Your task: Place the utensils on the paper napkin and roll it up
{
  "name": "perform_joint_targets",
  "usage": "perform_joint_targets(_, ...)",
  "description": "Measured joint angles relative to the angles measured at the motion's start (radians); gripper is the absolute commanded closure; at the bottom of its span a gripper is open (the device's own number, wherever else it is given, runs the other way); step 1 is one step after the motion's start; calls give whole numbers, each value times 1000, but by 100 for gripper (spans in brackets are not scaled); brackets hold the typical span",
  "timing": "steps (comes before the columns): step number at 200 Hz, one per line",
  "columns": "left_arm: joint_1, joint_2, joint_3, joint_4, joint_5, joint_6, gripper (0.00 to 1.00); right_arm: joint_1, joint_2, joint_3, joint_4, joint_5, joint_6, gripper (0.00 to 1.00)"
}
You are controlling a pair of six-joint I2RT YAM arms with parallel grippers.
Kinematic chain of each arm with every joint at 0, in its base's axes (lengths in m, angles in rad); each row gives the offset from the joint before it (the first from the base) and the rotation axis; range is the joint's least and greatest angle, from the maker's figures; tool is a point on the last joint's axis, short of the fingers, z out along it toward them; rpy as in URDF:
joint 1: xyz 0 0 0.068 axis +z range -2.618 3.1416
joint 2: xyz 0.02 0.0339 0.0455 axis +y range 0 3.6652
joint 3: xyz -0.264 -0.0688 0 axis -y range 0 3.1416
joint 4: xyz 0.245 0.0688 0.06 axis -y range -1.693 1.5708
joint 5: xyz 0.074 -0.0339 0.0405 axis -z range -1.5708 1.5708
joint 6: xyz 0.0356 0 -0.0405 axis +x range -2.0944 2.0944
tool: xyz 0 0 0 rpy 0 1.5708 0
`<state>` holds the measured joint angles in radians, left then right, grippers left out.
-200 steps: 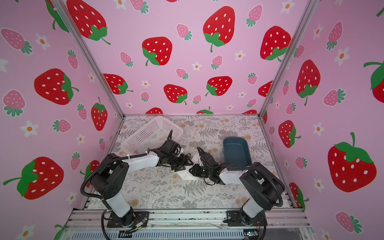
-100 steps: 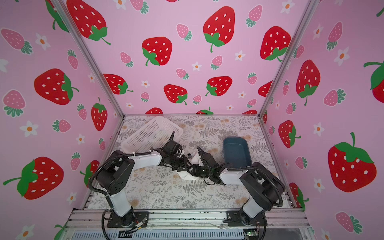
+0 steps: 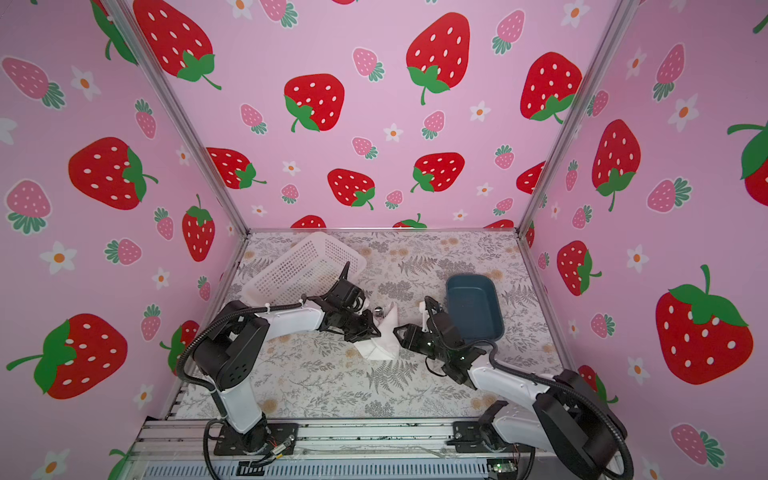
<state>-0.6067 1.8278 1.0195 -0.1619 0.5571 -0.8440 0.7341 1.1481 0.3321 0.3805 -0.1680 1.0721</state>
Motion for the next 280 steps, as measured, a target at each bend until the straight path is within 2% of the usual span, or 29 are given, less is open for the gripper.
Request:
perform_joint_targets(22, 0, 12, 14, -3, 0, 11, 87, -35, -66, -65, -42, 31, 26, 67)
perform_joint_targets(46, 0, 15, 16, -8, 0, 19, 87, -37, -71, -74, -61, 26, 28, 73)
perform_joint_targets(92, -1, 68, 60, -22, 1, 37, 87, -36, 52, -10, -68, -33, -6, 81)
perform_joint_targets(166, -10, 80, 109, -32, 1, 59, 87, 16, 221, 140, -44, -100, -75, 82)
perform_joint_targets(240, -14, 81, 109, -39, 1, 64, 85, 16, 391, 257, -79, -31, -102, 84)
perform_joint_targets(253, -15, 81, 109, -39, 1, 66, 83, 6, 417, 264, -79, -26, -102, 85)
perform_joint_targets(280, -15, 81, 109, -45, 1, 74, 70, -5, 451, 266, -87, -18, -100, 85)
